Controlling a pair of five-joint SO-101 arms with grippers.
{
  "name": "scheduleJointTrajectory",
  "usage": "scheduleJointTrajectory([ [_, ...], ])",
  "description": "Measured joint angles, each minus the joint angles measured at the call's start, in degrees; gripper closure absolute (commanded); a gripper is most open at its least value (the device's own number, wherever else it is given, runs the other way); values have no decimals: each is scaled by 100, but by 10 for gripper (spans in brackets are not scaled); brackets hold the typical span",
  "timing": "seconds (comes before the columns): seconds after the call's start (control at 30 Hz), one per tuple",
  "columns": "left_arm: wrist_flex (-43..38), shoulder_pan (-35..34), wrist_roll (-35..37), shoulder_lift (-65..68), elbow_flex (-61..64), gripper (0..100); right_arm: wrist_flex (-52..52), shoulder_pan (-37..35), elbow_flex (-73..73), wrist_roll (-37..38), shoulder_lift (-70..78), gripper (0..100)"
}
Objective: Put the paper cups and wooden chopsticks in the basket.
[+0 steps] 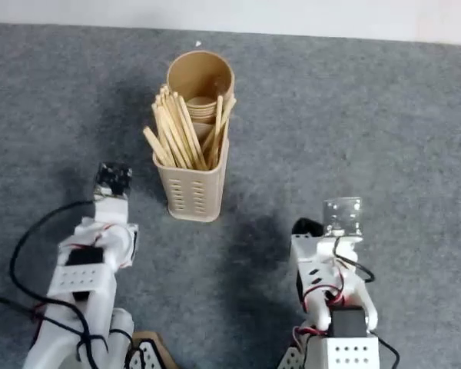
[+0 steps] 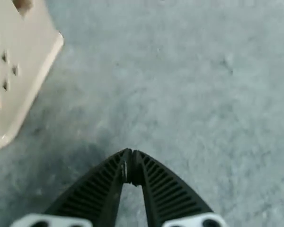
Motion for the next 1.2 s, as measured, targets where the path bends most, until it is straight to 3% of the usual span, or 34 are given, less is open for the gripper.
scheduleJointTrajectory([
  [0.13,-870,211,-475,-9,501,861,-18,-9,0,9,-114,993],
  [0.23,-1029,246,-563,-9,554,860,-9,88,0,9,-114,993],
  [0.43,-1099,255,-607,-9,563,860,193,158,0,9,-114,993],
  [0.67,-1099,255,-615,-9,571,860,1864,149,0,18,-123,993],
  [1.2,-1099,255,-615,-9,580,860,2066,141,0,18,-149,993],
])
